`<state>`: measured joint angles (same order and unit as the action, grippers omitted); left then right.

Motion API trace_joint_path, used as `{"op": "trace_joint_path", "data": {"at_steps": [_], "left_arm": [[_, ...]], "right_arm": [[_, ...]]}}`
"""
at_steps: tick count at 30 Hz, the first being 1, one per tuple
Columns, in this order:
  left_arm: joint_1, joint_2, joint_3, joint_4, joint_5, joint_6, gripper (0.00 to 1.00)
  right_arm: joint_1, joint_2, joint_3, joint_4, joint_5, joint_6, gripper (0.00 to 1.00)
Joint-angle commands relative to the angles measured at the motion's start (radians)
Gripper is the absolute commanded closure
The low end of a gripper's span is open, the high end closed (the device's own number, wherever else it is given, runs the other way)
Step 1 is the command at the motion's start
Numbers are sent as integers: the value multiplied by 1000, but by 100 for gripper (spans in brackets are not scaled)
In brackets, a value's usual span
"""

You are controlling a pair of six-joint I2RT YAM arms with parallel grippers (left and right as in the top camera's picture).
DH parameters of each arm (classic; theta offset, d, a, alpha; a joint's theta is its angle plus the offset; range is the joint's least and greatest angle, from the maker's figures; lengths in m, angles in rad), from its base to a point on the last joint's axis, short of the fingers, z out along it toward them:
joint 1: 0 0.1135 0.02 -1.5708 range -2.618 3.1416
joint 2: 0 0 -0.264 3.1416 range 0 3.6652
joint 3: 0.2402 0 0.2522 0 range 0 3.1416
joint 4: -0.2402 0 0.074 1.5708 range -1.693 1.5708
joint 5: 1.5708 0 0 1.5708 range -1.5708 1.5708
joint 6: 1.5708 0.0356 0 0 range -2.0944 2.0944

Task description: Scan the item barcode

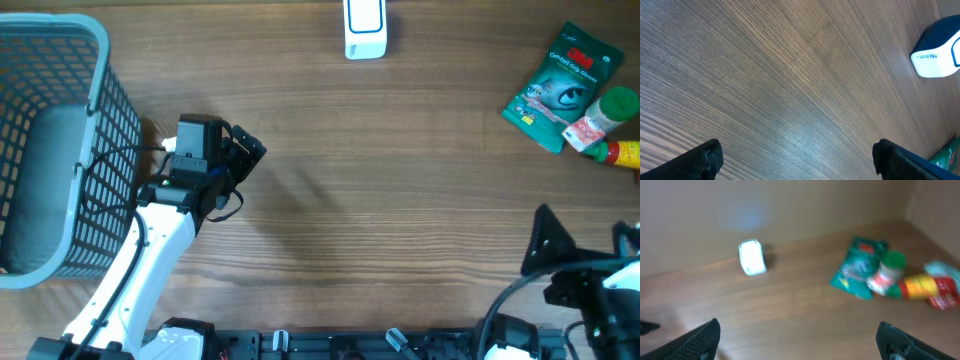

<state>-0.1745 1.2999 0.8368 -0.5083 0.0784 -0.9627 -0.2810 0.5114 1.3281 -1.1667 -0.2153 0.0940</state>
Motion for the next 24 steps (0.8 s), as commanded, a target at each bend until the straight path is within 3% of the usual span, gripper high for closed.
{"op": "trace_joint_path", "data": {"at_steps": [1,8,15,20,24], "left_arm": [[6,6,-7,2,-13,13,0],[6,6,-7,2,-13,13,0],[6,6,-7,2,-13,13,0],[6,6,-7,2,-13,13,0],[6,6,-7,2,-13,13,0]], "right_arm": [[96,-117,-137,120,12,13,0],[154,-341,-520,501,11,61,0],[157,-491,-881,831,12,226,0],[158,-508,-1072,1024,16,279,0],[159,-508,-1153,1079,41,280,0]]}}
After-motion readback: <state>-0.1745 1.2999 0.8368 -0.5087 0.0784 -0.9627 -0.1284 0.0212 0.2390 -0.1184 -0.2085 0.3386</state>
